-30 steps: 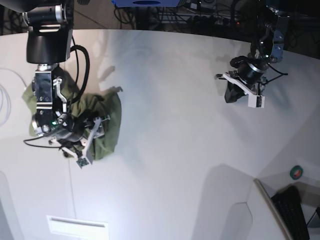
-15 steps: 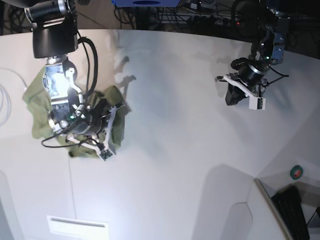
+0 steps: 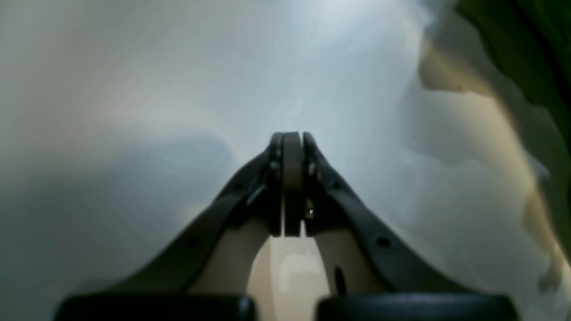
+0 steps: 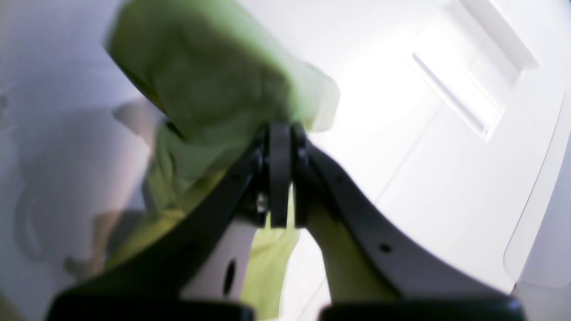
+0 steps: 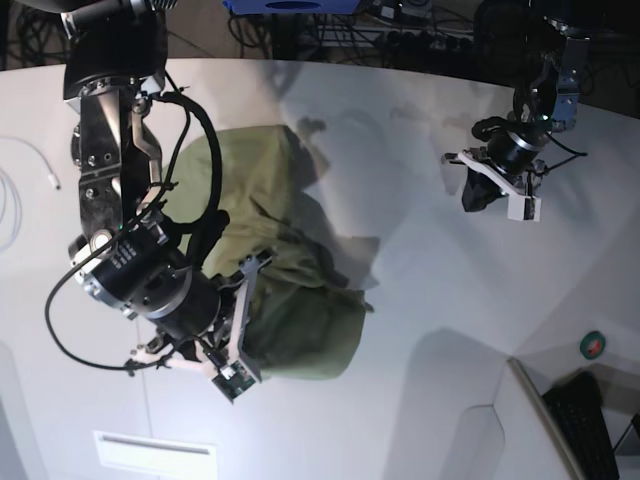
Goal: Layout the t-shirt on the table in an organized manner, then fold the t-shirt properly
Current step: 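Regrasp the t-shirt edge with the right gripper and lift it, then grasp another t-shirt edge with the left gripper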
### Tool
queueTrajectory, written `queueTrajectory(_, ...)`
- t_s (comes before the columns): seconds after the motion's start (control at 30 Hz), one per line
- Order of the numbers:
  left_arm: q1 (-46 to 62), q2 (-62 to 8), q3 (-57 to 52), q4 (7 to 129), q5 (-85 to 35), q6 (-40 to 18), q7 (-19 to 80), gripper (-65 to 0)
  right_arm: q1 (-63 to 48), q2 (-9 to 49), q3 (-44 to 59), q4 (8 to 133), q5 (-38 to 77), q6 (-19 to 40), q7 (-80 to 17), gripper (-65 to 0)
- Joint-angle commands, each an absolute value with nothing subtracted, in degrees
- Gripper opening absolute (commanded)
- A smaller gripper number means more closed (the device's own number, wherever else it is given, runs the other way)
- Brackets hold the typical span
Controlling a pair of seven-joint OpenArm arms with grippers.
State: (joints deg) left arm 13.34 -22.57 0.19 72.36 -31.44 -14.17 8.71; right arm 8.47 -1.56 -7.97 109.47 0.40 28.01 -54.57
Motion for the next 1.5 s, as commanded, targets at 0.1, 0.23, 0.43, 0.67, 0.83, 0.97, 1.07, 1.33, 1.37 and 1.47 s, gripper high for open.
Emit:
queueTrajectory(0.1,13.32,-23.34,-0.13,73.19,-31.78,-14.64,7.43,-65.0,13.49,-1.45,-2.15,96.22,0.04,27.74,-47.34,-65.0)
queueTrajectory(0.23,13.32,-23.25,-0.13,73.19,-31.78,-14.64,7.52,-65.0,18.51,-1.89,6.20,79.34,-0.04,27.38,-41.54,-65.0)
queueTrajectory(0.43,12.97,-23.16,-0.13,73.45,-31.78,-14.64,7.69,-63.5,21.05,-1.36,15.34,76.18,0.04,27.82,-44.35,-46.2)
queueTrajectory(0.67,12.79,-22.99,-0.13,73.63,-31.78,-14.64,7.43,-21.1,5.32,-1.80,17.98,99.30,0.13,27.91,-45.67,-26.3)
queueTrajectory(0.83,12.70,-22.90,0.13,73.71,-31.78,-14.64,7.43,-18.6,-4.97,-1.98,21.14,101.58,0.13,27.65,-45.49,-26.3)
queueTrajectory(0.97,12.70,-22.90,0.31,73.71,-31.78,-14.64,7.43,-18.6,-8.75,-6.11,28.53,99.65,0.13,27.65,-42.77,-26.3)
queueTrajectory(1.07,12.70,-22.90,0.40,73.71,-31.78,-14.73,7.43,-18.6,-9.27,-7.60,33.19,96.92,1.80,27.65,-42.42,-26.3)
queueTrajectory(1.33,11.47,-22.81,0.57,74.42,-31.96,-14.73,7.43,-18.6,-11.91,-7.34,39.25,87.52,17.01,27.47,-42.07,-26.3)
queueTrajectory(1.37,11.38,-22.81,0.57,74.59,-31.96,-14.73,7.52,-18.6,-12.00,-7.34,39.25,86.90,17.19,27.82,-42.07,-26.3)
queueTrajectory(1.47,11.21,-22.73,0.57,74.95,-31.96,-14.73,7.43,-18.6,-11.74,-7.43,39.34,84.62,17.27,27.82,-42.07,-26.3)
